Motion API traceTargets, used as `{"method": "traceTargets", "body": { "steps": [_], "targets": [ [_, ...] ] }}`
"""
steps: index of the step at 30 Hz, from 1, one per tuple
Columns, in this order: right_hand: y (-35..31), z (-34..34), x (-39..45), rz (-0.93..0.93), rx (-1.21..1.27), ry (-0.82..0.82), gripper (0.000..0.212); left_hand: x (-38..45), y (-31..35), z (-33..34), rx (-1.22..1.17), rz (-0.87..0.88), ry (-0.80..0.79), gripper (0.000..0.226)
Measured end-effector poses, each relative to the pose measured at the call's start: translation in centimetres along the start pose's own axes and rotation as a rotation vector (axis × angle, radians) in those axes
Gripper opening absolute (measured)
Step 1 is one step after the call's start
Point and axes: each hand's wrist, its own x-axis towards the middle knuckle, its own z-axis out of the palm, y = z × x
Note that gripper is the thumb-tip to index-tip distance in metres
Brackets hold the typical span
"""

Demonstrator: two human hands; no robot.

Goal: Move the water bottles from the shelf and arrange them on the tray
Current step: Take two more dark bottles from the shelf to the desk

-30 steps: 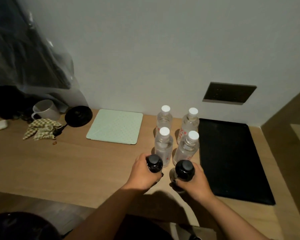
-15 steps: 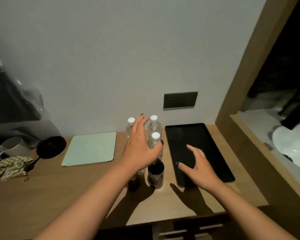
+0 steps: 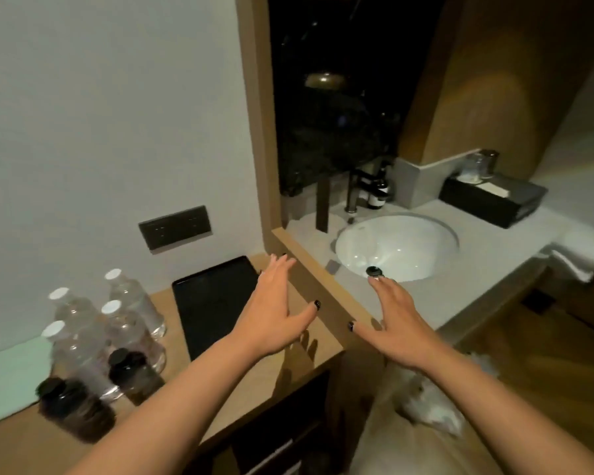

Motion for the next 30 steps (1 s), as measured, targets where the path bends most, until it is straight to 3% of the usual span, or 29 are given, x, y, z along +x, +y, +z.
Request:
{"method": "traceTargets", "body": {
  "steps": [5, 15, 21, 30],
  "targets": [
    [10.6, -8.3, -5.8, 0.131, -0.119, 0.057, 0.09, 2.4, 9.7, 9.4, -0.025, 0.084, -0.186, 0.085],
    [25.8, -21.3, -12.9, 0.425, -0.265, 0.148, 0.089, 7.6, 23.5, 22.7, -0.026, 0.305, -0.383, 0.084],
    [32.4, -23.7, -11.4, 0.559, -0.182, 0.186, 0.089, 14.1, 26.9, 29.5, 0.007, 0.476, -0.425, 0.057],
    [43.7, -29.2, -2.4, 0.646, -0.147, 0.232, 0.087, 30.7, 31.4, 40.0, -0.069, 0.489, -0.349, 0.047]
  ]
}}
